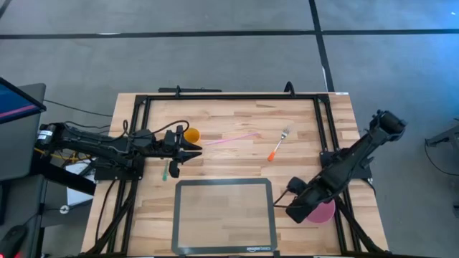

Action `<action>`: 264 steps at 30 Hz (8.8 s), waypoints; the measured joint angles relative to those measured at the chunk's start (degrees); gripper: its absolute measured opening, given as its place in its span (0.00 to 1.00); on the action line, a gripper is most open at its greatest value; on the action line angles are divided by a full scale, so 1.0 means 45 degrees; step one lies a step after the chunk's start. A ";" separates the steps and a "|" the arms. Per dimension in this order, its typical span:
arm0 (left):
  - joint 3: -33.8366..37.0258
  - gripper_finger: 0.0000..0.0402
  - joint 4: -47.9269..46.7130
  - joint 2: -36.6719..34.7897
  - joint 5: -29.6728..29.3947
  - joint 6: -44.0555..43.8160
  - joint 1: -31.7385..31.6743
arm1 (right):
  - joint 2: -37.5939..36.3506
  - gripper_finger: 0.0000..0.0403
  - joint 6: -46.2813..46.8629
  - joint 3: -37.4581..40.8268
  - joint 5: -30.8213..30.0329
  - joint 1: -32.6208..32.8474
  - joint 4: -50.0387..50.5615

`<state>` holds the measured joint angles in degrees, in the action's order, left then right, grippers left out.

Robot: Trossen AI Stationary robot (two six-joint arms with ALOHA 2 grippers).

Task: Pick & Place Utensil
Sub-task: Put the pink bowl on the transparent mat, then put the orange fork into the pink bowl on the transparent mat

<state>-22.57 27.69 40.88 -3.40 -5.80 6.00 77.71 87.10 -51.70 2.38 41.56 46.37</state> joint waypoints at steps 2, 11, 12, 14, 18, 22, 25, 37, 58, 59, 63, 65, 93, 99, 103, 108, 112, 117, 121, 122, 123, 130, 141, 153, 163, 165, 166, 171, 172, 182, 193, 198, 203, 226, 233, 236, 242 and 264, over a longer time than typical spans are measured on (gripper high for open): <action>0.0000 0.21 0.0103 0.0000 0.0000 0.0000 0.0000 | 0.0205 0.33 0.0005 0.0000 0.0158 0.0000 -0.0007; 0.0000 0.21 0.0148 0.0000 0.0000 0.0000 0.0000 | 0.1001 0.33 0.0007 0.0000 0.0777 -0.0019 0.0019; 0.0000 0.21 0.0148 0.0000 0.0000 -0.0004 0.0000 | 0.1079 0.33 0.0007 0.0000 0.0795 -0.0020 0.0019; 0.0000 0.21 0.0148 0.0000 0.0000 -0.0005 0.0000 | 0.1227 0.33 0.0007 0.0000 0.0804 -0.0020 0.0034; 0.0000 0.21 0.0148 0.0000 0.0000 -0.0004 0.0000 | 0.1363 0.29 0.0104 0.0000 0.0920 -0.0098 0.0078; 0.0000 0.21 0.0148 0.0000 0.0000 -0.0005 0.0000 | 0.1312 0.18 0.0104 0.0000 0.0943 -0.0204 0.0155; 0.0000 0.21 0.0148 0.0000 0.0000 -0.0005 0.0000 | 0.1312 0.07 0.0125 -0.0010 0.1267 -0.0216 0.0295; 0.0000 0.21 0.0148 0.0000 0.0004 -0.0010 0.0000 | 0.1293 0.01 -0.0215 -0.0635 0.1541 -0.0375 0.0387; 0.0005 0.21 0.0155 0.0059 0.0005 -0.0010 0.0000 | 0.1307 0.02 -1.2153 -0.3079 -0.0861 -0.1747 -0.2157; 0.0005 0.21 0.0189 0.0093 0.0005 -0.0010 0.0003 | 0.1308 0.02 -1.2587 -0.3079 -0.0862 -0.1865 -0.2391; 0.0005 0.21 0.0187 0.0162 0.0007 -0.0010 0.0005 | 0.1356 0.01 -1.4295 -0.3079 -0.0871 -0.2275 -0.3546; 0.0010 0.21 0.0131 0.0185 0.0005 -0.0010 0.0005 | 0.1405 0.02 -1.5168 -0.3079 -0.0876 -0.2417 -0.4132; 0.0019 0.21 0.0200 0.0442 0.0005 -0.0005 0.0000 | 0.5650 0.02 -2.2005 -0.4877 0.2175 -0.2579 -0.7057; 0.0019 0.21 0.0201 0.0439 0.0003 -0.0005 0.0000 | 0.7456 0.02 -2.2957 -0.6957 0.2113 -0.2515 -0.4186; 0.0019 0.21 0.0178 0.0437 0.0000 -0.0005 0.0000 | 0.8227 0.02 -2.3529 -0.8057 0.2136 -0.2444 -0.3507; 0.0019 0.21 0.0158 0.0480 0.0004 -0.0005 0.0000 | 0.8642 0.02 -2.4484 -0.8664 0.1984 -0.2351 -0.3533; 0.0019 0.21 0.0138 0.0529 0.0002 -0.0005 0.0000 | 0.8902 0.02 -2.4397 -0.8578 0.1493 -0.2326 -0.2897; 0.0024 0.21 0.0118 0.0616 0.0005 -0.0010 0.0000 | 0.8842 0.05 -2.4368 -0.8615 0.1355 -0.2343 -0.2783; 0.0024 0.21 0.0133 0.0692 0.0002 -0.0007 0.0000 | 0.8840 0.12 -2.4347 -0.8612 0.1353 -0.2337 -0.2807; 0.0024 0.21 0.0148 0.0695 0.0003 -0.0006 0.0000 | 0.8840 0.14 -2.4346 -0.8612 0.1349 -0.2340 -0.2797; 0.0024 0.21 0.0142 0.0695 0.0001 -0.0009 0.0000 | 0.8840 0.15 -2.4346 -0.8612 0.1349 -0.2346 -0.2790; 0.0024 0.21 0.0143 0.0699 0.0002 -0.0010 0.0000 | 0.8840 0.26 -2.4341 -0.8612 0.1353 -0.2356 -0.2979; 0.0024 0.21 0.0138 0.0699 0.0000 -0.0010 0.0000 | 0.8639 0.35 -2.3015 -0.8607 0.1354 -0.2346 -0.3291; 0.0024 0.21 0.0138 0.0699 0.0001 -0.0097 0.0000 | 0.7353 0.25 -2.3000 -0.8603 0.1349 -0.2346 -0.2957; 0.0024 0.21 0.0138 0.0699 0.0003 -0.0102 0.0000 | 0.5655 0.14 -2.2204 -0.8602 -0.0319 -0.2346 -0.1222; 0.0024 0.21 0.0133 0.0699 0.0002 -0.0107 0.0000 | 0.5391 0.12 -2.2204 -0.8602 -0.0637 -0.2351 -0.0962; 0.0024 0.21 0.0138 0.0699 0.0003 -0.0106 0.0000 | 0.5294 0.11 -2.2209 -0.8602 -0.0684 -0.2386 -0.0878; 0.0024 0.21 0.0138 0.0699 0.0004 -0.0107 0.0000 | 0.4768 0.04 -2.2340 -0.8602 -0.0875 -0.2681 0.0262; 0.0024 0.21 0.0138 0.0699 0.0003 -0.0107 0.0000 | 0.4654 0.03 -2.2340 -0.8602 -0.0871 -0.2778 0.0589; 0.0024 0.21 0.0136 0.0699 0.0005 -0.0151 0.0000 | 0.3578 0.00 -2.1816 -0.8602 -0.0881 -0.4289 0.2233; 0.0024 0.21 0.0138 0.0699 0.0005 -0.0151 0.0000 | 0.1645 0.00 -2.1368 -0.6101 -0.0881 -0.5479 0.1850; 0.0024 0.21 0.0136 0.0699 0.0005 -0.0151 0.0001 | -0.0201 0.00 -2.1033 -0.3140 -0.0889 -0.6119 -0.0568; 0.0024 0.21 0.0138 0.0699 0.0005 -0.0151 0.0000 | -0.1187 0.00 -2.0669 -0.1205 -0.0885 -0.6997 -0.0774; 0.0024 0.21 0.0138 0.0699 0.0005 -0.0199 0.0000 | 0.2067 0.30 -2.2447 0.0767 -0.3790 -1.0959 -0.0255; 0.0024 0.21 0.0133 0.0699 0.0005 -0.0194 0.0005 | 0.3453 0.44 -2.3175 0.0763 -0.4888 -1.1417 -0.0374; 0.0024 0.21 0.0122 0.0699 0.0005 -0.0198 0.0005 | 0.3970 0.47 -2.3556 0.0742 -0.4968 -1.1539 -0.0458; 0.0029 0.21 -0.1641 0.0704 0.0005 -0.0867 0.0005 | 0.4510 0.45 -2.4053 0.0581 -0.5750 -1.1496 -0.0415; 0.0029 0.21 -0.5957 0.0704 0.0005 -0.3368 0.0015 | 0.4634 0.19 -2.6488 0.0136 -0.3986 -1.2182 -0.0753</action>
<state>-22.44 0.89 44.05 -3.38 -20.96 6.07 98.56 -32.09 -51.09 -15.56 -13.26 42.98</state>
